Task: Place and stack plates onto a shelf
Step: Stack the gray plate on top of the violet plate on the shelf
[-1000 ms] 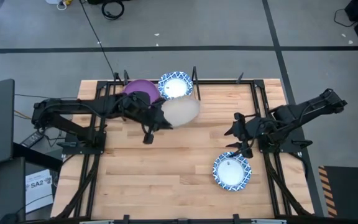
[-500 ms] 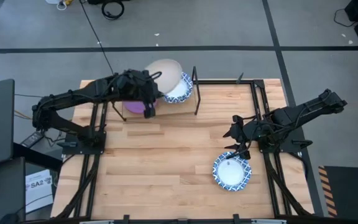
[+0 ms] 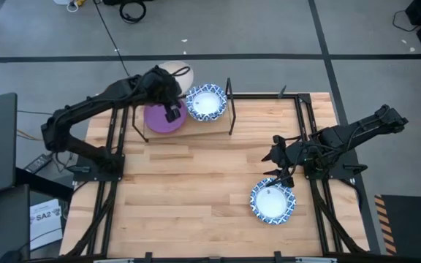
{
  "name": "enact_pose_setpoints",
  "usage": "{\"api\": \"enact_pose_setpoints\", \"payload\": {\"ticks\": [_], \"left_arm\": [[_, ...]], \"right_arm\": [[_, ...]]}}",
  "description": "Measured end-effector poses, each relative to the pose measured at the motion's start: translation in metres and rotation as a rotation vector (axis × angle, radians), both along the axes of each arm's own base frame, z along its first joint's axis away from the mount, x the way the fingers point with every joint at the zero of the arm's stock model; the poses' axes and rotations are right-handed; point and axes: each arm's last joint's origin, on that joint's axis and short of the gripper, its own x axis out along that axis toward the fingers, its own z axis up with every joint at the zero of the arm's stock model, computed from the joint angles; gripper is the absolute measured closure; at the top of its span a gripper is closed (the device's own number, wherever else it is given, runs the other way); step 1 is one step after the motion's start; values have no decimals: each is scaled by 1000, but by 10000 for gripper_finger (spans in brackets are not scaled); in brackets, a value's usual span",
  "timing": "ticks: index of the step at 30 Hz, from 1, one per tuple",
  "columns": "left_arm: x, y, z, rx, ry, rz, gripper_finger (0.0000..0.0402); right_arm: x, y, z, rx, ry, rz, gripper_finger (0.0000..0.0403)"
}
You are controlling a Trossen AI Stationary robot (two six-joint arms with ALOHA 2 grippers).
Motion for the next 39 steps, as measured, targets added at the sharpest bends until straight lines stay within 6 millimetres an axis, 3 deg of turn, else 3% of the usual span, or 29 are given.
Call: {"api": "enact_pose_setpoints", "payload": {"ticks": [18,39], "left_arm": [[26,23,-54,-165,186,99,385],[24,20,-62,-300,166,289,385]], "right_arm": [[1,0,1,4,-11,0,160],[1,0,1,4,-11,1,158]]}}
